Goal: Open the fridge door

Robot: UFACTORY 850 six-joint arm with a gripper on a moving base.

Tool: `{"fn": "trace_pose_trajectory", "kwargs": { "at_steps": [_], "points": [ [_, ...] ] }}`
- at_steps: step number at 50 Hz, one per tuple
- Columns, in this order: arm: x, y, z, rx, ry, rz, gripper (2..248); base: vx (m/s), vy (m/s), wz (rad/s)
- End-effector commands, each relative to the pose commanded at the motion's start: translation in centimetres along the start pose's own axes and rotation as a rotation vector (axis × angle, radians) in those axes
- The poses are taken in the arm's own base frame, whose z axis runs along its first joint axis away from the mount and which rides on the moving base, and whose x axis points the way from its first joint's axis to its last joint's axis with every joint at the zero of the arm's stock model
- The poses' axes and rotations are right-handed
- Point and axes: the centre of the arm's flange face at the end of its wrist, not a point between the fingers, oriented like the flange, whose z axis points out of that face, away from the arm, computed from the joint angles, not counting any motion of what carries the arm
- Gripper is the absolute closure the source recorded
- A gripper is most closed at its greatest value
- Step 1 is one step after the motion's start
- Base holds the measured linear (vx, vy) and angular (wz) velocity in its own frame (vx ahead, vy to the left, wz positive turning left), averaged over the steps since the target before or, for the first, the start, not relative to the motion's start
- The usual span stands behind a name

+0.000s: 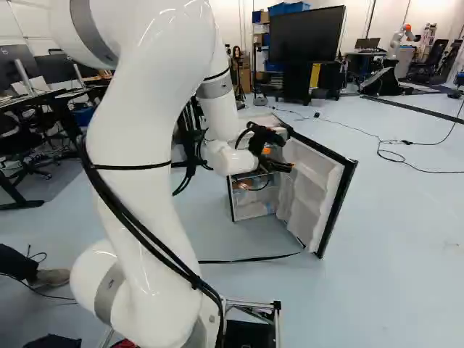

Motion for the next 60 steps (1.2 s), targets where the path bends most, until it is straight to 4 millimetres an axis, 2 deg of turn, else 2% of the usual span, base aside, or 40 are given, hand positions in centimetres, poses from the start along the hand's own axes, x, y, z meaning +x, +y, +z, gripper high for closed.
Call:
{"fn": "trace_pose_trajectory", "kwargs": {
  "at_steps": [15,30,45,60],
  "points": [
    [0.1,-0.3,-1.0,0.025,-0.002,-0.013,3,0.0,0.0,0.0],
    [0.1,-0.7,-3.1,0.076,-0.006,-0.04,3,0.0,0.0,0.0],
    [0.0,-1.3,-6.2,0.152,-0.011,-0.082,3,0.0,0.0,0.0],
    [-0.4,-1.6,-10.2,0.251,-0.018,-0.137,3,0.0,0.0,0.0]
  ]
}}
